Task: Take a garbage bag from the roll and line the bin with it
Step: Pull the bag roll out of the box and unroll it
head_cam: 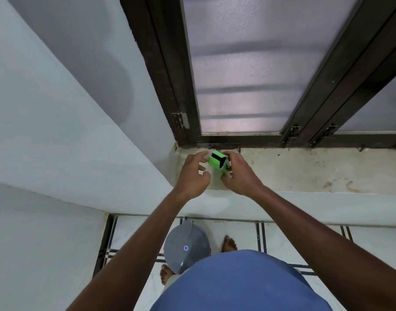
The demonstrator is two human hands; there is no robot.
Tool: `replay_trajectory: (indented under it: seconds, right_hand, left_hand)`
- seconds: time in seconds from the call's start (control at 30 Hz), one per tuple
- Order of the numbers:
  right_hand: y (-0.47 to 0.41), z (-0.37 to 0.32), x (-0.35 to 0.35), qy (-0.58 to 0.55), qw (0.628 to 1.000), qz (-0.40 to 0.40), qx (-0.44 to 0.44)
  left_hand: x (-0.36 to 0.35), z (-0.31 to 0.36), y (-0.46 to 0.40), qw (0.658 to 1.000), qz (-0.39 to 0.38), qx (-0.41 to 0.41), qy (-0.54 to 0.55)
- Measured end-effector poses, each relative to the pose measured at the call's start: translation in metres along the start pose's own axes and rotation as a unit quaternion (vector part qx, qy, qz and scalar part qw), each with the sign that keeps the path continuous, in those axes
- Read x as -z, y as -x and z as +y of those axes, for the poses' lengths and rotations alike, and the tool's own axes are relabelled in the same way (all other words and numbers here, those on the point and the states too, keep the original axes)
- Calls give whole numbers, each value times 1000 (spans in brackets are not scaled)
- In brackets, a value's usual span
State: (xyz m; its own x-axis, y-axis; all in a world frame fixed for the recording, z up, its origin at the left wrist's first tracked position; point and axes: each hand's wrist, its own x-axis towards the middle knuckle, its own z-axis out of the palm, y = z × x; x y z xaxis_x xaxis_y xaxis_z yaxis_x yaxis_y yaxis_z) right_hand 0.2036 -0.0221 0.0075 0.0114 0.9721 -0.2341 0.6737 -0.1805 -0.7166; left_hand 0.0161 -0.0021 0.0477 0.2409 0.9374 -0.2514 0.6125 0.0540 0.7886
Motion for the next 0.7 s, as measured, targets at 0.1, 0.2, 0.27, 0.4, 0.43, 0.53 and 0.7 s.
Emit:
replay_trajectory:
  seconds: [0.1,0.2,0.27,0.4,0.43,0.53,0.7]
  right_hand:
    - [-1,-1,1,-4,1000,-12,4]
    - [-4,0,1,-19,999,36,1]
    - [-7,0,3,-27,998,52,-9]
    - [-10,-6,10,-63,998,12,-16]
    - [-9,-9,12,-83,996,1,-22]
    - [-3,-14,18,-137,990,6,-31]
    - [7,-21,28,-159,984,74,-20]
  left_hand:
    - [-6,1,-4,1000,-15,-12,-7]
    - [-8,4,-8,999,4,-33,23]
    - [-8,6,-11,998,14,-41,34]
    - [-3,10,-25,998,30,-28,41]
    - [-2,9,-28,998,29,-18,51]
    - [3,8,-31,997,23,8,74]
    - [4,5,-29,992,28,41,116]
